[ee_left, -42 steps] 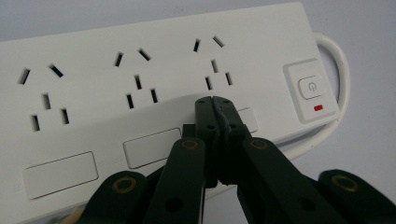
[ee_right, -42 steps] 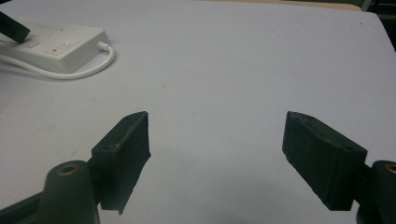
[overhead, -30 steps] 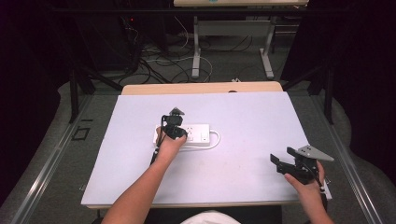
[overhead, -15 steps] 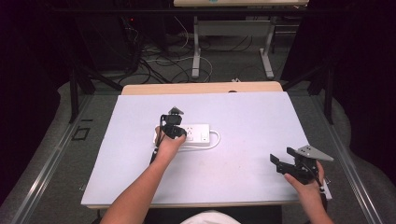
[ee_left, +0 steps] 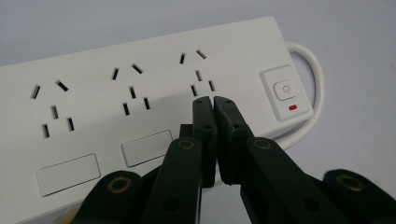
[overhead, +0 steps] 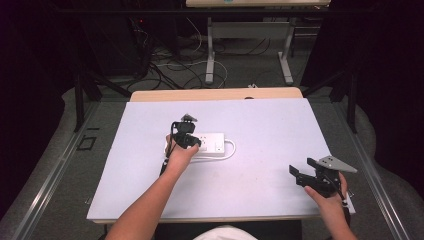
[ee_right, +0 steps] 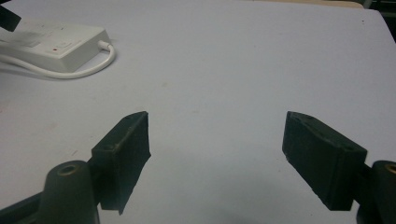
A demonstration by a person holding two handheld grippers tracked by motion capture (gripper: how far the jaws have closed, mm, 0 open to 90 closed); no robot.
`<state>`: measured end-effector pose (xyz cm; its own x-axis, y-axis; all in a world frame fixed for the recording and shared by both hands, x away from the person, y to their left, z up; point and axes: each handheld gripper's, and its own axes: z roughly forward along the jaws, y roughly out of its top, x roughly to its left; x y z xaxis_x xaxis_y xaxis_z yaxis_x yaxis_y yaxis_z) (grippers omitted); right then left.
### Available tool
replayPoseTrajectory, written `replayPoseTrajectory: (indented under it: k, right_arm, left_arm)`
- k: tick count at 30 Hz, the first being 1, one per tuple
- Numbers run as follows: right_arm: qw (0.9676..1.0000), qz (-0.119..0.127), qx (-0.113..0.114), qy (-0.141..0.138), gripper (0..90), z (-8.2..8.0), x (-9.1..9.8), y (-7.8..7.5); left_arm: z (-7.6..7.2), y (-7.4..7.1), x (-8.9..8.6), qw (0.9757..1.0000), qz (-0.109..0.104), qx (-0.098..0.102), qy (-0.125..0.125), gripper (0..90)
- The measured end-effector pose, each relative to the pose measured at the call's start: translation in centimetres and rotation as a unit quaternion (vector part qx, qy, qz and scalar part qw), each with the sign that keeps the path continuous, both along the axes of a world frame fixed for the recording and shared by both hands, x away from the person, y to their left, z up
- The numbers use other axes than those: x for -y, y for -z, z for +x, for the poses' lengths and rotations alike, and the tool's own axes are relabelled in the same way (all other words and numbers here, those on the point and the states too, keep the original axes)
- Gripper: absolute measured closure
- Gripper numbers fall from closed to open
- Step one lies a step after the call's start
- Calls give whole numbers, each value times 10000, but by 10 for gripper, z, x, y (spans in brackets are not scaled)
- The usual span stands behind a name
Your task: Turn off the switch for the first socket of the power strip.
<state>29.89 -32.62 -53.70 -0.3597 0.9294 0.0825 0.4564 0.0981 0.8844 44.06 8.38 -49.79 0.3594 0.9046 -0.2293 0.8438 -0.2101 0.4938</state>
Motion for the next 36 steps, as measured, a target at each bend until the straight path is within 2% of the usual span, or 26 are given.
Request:
replayPoseTrajectory:
  k: [13,19,26,29,32,36]
  right_arm:
    - [10000,-9,53,-25,224,0,0,0]
    - [10000,-15,58,-24,224,1,0,0]
    - [10000,-19,50,-13,224,0,0,-1]
    - [10000,-6,76,-13,224,0,0,-1]
    - [10000,-5,68,-10,224,0,0,-1]
    - [9999,19,117,6,224,0,-1,0]
  left_arm:
    - [-11,-16,4,9991,81,273,329,813]
    - [-16,-22,3,9981,23,399,458,777]
    - [-24,-30,0,9971,-70,532,539,687]
    - [-27,-33,-3,9959,-64,633,645,666]
    - [-30,-35,-3,9959,-124,666,595,638]
    - [-34,-38,-5,9944,-169,773,695,591]
